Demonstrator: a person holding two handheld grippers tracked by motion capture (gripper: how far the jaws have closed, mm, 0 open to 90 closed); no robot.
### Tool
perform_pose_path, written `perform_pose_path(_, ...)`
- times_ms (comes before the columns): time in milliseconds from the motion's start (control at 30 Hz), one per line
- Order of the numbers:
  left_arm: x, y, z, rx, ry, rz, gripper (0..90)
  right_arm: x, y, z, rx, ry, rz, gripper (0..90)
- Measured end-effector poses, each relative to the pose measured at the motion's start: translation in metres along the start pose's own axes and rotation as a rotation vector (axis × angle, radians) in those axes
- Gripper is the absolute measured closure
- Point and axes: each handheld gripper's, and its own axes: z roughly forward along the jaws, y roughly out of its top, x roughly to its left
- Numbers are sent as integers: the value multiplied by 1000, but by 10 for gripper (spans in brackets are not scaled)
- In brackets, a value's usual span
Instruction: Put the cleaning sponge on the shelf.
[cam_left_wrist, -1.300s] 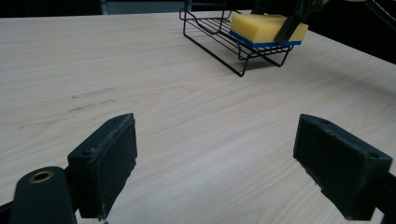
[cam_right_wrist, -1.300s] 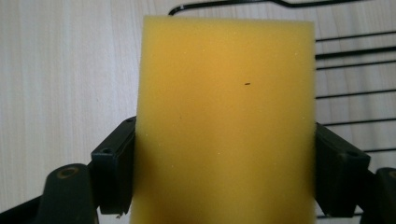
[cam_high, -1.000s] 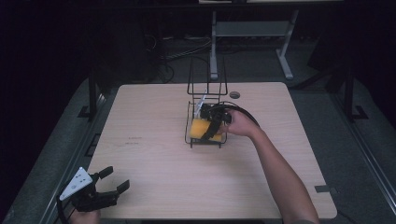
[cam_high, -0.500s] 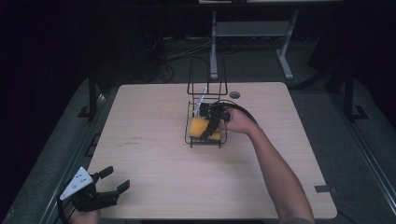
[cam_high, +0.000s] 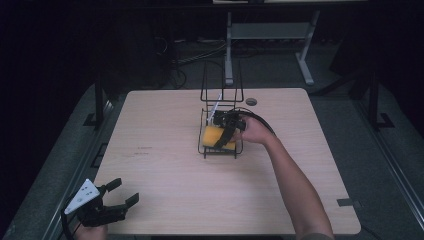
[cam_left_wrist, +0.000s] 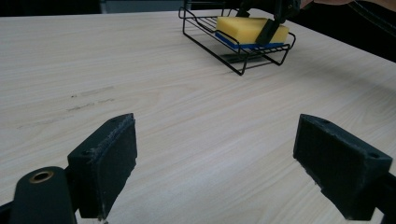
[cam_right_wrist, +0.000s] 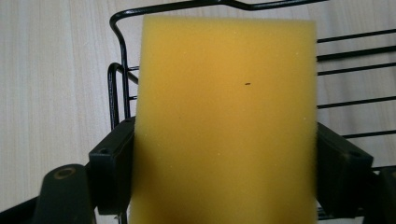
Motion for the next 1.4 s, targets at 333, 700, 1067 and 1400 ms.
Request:
perform_pose_path(333, 0, 0, -1, -2, -2, 1, 128, 3, 1, 0, 9, -10, -3, 165)
perform_pose_path(700, 0, 0, -1, -3, -3, 3, 128, 5, 2, -3, 4, -17, -4, 157)
perform_pose_path(1067, 0, 0, 0, -1, -6, 1, 128, 6, 2, -13, -23, -20, 0, 158)
perform_pose_path(1400, -1, 0, 1, 1, -9, 3, 128, 14, 5, -21, -39, -28, -14, 158)
